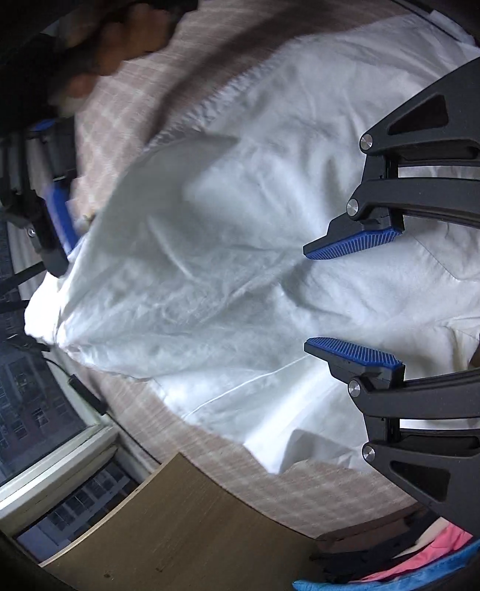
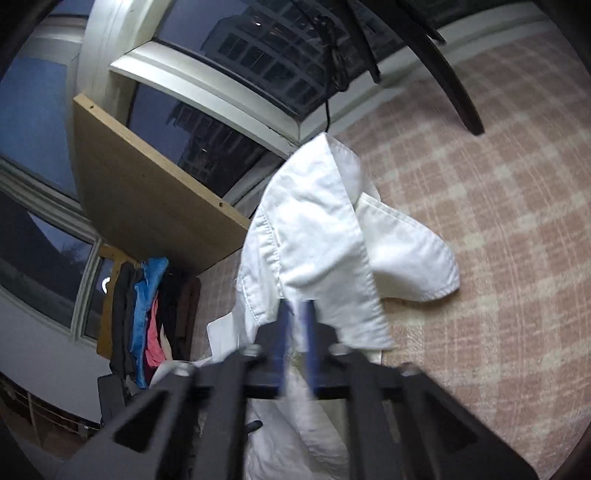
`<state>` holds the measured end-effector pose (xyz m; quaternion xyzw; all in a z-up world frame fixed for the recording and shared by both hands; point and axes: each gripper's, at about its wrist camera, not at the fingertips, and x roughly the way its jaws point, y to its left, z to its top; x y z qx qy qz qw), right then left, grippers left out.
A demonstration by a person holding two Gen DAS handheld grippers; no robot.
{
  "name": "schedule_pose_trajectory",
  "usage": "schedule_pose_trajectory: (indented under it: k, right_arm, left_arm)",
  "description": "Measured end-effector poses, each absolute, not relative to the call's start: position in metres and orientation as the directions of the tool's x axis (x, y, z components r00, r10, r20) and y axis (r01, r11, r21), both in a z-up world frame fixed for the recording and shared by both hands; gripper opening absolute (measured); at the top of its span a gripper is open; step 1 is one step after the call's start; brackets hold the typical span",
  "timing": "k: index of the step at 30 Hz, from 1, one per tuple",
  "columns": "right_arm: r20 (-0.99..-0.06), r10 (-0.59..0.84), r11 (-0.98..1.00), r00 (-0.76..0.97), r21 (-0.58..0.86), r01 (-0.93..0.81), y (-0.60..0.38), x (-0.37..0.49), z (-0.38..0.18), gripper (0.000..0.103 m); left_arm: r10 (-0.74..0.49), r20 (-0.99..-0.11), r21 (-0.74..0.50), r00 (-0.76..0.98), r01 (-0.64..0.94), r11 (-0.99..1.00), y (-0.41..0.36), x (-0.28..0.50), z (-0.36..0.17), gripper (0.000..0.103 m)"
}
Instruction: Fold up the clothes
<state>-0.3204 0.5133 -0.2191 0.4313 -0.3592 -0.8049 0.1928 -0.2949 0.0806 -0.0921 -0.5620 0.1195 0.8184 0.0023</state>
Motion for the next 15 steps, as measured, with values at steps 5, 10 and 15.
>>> schedule_pose_trajectory:
  k: [5,10,15]
  right_arm:
    - [-0.588,-0.533,-0.757,-0.609,0.653,0.033,0.523,-0.314,-0.205,0.003]
    - [-0.712,-0.247,-0.95,-0.657,0.311,0.019,0.521,-0.323,-0.187,0.004]
    - [-0.706,-0.344,-0.899,-0.619,0.438,0.001,0.534,-0.307,-0.19,0.017]
  left_arm:
    - [-0.114,-0.928,0.175,-0.355,-0.144,-0.974,0.08,-0.295,-0.098,0.044]
    - [-0.109,-0.927,0.17,-0.36,-0.143,-0.975,0.082,-0.29,-0.094,0.044]
    - [-0.105,-0.925,0.168,-0.365,-0.147,-0.975,0.081,-0.29,-0.095,0.044]
